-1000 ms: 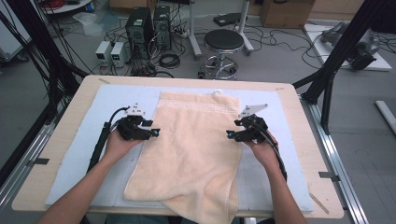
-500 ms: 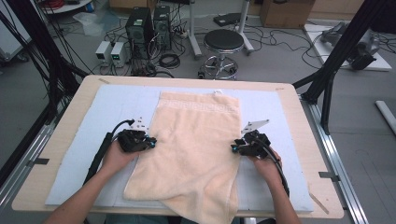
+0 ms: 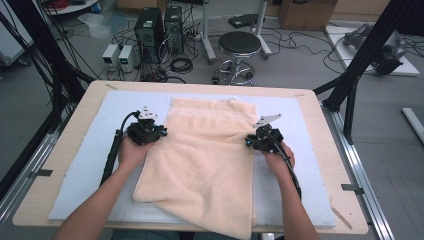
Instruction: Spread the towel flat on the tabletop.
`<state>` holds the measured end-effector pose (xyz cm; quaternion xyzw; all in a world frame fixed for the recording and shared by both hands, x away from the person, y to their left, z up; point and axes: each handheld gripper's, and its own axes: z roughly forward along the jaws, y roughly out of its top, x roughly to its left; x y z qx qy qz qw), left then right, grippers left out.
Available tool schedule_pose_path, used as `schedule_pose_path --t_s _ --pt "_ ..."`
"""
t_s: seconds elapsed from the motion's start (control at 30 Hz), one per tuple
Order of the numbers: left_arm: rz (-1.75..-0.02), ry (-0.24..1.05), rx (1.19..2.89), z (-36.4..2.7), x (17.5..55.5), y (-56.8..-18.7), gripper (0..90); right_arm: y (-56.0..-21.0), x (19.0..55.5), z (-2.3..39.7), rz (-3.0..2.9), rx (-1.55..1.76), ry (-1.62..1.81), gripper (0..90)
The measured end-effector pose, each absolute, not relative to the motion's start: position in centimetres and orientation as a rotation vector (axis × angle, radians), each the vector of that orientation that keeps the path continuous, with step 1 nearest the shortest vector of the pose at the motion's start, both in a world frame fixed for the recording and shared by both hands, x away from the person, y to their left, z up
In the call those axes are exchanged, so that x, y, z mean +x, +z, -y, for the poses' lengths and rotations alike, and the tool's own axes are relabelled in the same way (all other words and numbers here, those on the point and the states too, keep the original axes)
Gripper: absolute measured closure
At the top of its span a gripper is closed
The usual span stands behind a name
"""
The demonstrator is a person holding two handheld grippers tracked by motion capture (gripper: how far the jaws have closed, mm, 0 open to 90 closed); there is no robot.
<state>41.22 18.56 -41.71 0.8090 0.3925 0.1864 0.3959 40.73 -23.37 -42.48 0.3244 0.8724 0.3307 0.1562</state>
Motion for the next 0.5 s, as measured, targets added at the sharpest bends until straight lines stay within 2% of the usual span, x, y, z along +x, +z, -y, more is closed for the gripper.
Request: schedule_pose_path --t_s 0.1,0.2,0.3,0.4,0.5 --pt "-0.947 0.406 2.046 -19.3 40.7 -41.4 66.1 -41.9 40.0 23.7 -2.502 0.924 1.006 65.2" --pt "-0.873 0.386 2.078 -19.9 39.4 -40.7 61.4 -41.0 38.6 23.9 -2.498 0.894 1.084 60.5" --pt "-0.835 0.376 2.074 -20.7 37.7 -40.3 58.0 -40.2 36.8 23.7 -2.51 0.854 1.126 54.5" --pt "-0.787 0.342 2.068 -21.3 35.5 -40.0 54.0 -39.5 34.7 23.2 -2.519 0.797 1.16 52.2" --pt "-0.72 0.285 2.053 -21.7 32.9 -39.9 46.6 -39.2 32.3 22.5 -2.543 0.723 1.194 47.2"
